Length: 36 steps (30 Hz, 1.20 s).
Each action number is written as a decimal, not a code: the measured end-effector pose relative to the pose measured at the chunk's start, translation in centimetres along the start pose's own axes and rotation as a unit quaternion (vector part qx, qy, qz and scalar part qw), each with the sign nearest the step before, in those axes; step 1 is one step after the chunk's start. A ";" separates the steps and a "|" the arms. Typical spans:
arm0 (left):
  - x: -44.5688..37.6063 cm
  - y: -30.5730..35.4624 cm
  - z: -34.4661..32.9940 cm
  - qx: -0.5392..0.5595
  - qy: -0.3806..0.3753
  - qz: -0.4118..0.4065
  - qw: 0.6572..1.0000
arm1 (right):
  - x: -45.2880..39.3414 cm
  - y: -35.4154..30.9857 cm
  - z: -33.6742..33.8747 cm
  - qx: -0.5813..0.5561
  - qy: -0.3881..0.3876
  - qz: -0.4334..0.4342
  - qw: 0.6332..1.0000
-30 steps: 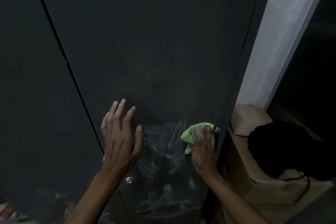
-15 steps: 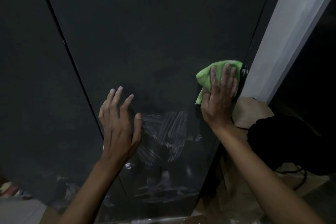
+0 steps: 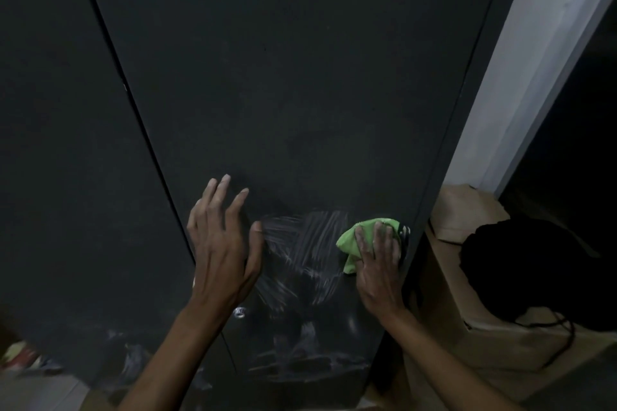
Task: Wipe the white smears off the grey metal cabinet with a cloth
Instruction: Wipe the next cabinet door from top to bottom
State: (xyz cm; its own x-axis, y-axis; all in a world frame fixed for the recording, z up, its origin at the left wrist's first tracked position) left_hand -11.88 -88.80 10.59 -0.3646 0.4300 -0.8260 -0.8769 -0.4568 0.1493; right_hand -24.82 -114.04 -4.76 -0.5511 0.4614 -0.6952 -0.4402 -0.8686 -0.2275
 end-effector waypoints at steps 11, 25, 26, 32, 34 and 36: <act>1.3 -1.8 1.0 0.009 0.004 0.021 1.000 | -10.8 -5.7 8.0 -0.058 0.133 -0.002 0.989; 7.6 -4.6 -1.8 0.005 -0.079 0.044 0.996 | 1.7 -3.5 -1.0 -0.022 -0.006 -0.050 0.998; 8.2 -4.7 -2.4 0.005 -0.089 0.050 0.995 | 1.6 -3.4 -1.0 -0.026 -0.009 -0.048 0.998; 10.5 -6.6 -2.7 -0.004 -0.096 0.080 0.992 | -2.5 -3.9 2.2 -0.073 0.073 -0.096 0.990; 10.9 -7.7 -1.9 -0.008 -0.091 0.106 0.990 | -5.5 -5.7 3.9 -0.103 0.137 -0.116 0.978; 11.0 -8.6 -0.8 -0.009 -0.078 0.125 0.989 | -7.7 -8.8 4.5 -0.115 0.180 -0.112 0.970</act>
State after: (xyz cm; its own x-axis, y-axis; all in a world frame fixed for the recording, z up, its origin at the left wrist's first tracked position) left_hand -8.13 -80.77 -0.27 -0.6144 0.4167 -0.6699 -0.7481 -0.5774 0.3270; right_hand -19.91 -109.12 5.65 -0.1576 0.5863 -0.7946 -0.3274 -0.7902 -0.5181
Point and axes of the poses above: each hand's wrist, its own x-axis away from the middle knuckle, its own z-axis out of the back of the hand, y = z × x, the point moved 10 cm from there along -x, towards the middle knuckle, and after that the axes turned 5 degrees about -z, right-handed, at the moved point
